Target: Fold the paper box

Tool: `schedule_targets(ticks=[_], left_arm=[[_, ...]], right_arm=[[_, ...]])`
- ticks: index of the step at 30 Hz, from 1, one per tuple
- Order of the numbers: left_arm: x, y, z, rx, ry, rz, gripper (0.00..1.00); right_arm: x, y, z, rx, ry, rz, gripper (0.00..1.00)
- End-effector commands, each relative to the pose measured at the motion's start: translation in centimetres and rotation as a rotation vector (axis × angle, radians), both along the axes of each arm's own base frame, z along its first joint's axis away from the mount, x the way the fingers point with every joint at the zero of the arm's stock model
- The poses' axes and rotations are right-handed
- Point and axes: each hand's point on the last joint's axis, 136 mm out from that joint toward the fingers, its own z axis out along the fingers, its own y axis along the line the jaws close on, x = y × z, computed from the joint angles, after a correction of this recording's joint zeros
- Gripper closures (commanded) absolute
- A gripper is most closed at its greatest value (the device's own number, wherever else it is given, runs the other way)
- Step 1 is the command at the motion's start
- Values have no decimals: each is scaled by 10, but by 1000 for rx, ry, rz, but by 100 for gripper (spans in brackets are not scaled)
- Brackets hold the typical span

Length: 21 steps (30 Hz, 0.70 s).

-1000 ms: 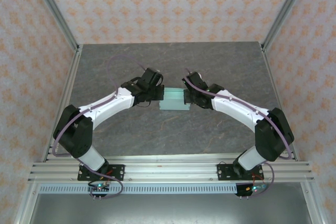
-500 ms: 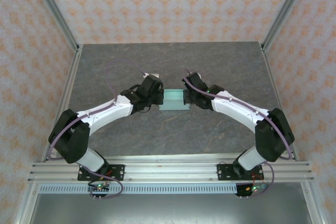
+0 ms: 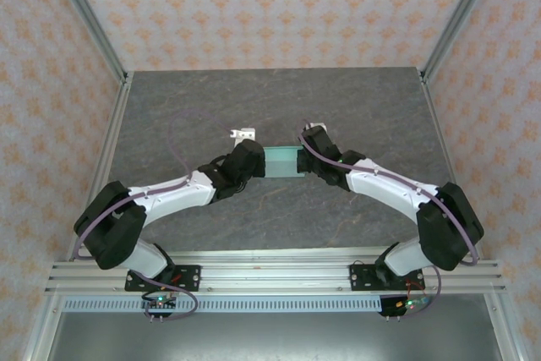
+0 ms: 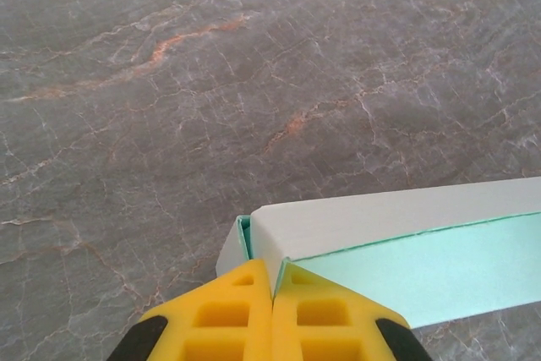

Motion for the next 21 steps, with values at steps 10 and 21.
schedule_targets(ticks=[10,21], left_arm=[[-27,26,-52,193,132,12,100],[-24,22,-39,219,112,1,100]], right_arm=[[-5,2,28,-1,5,36,82],[-3,9,41,22,13,49,63]])
